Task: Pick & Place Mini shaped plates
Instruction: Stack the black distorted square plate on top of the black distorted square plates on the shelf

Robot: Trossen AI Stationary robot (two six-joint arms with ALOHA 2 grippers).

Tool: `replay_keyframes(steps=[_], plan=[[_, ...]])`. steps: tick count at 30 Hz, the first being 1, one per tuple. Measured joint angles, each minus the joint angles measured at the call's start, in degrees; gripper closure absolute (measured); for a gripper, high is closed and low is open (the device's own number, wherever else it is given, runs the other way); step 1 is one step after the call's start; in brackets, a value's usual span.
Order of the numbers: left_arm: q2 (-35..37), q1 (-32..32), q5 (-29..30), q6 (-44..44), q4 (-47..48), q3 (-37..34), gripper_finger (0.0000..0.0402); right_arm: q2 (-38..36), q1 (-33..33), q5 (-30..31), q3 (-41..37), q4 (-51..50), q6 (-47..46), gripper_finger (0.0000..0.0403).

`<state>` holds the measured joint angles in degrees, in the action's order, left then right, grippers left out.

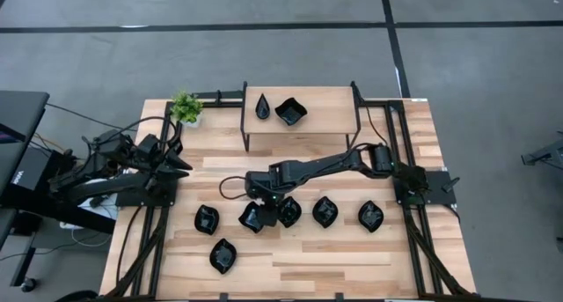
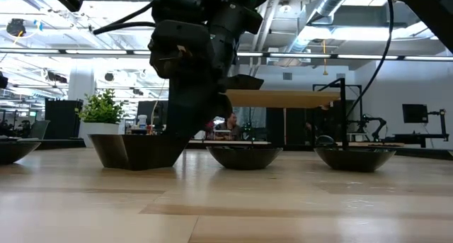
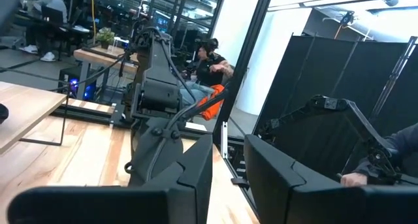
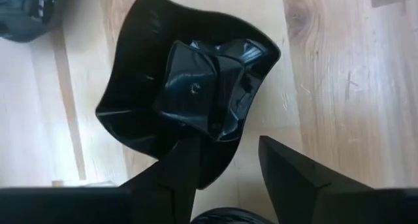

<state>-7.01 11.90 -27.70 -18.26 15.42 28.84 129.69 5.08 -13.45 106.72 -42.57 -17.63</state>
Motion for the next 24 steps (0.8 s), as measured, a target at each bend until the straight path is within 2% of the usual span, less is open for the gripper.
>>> replay_keyframes(steps=[4,18,24], plan=[[0.00,0.00,-0.02,0.00,0.00,0.00,0.0311,0.00,0.03,0.68,0.00,0.07,-1.37,0.0268],[0.00,0.00,-0.02,0.01,0.00,0.00,0.0311,0.00,0.44,1.34,0.00,1.09,-1.56,0.0394],[-0.01,0.00,-0.03,0.00,0.00,0.00,0.0311,0.00,0.44,2.16,0.00,1.05,-2.42,0.0398]])
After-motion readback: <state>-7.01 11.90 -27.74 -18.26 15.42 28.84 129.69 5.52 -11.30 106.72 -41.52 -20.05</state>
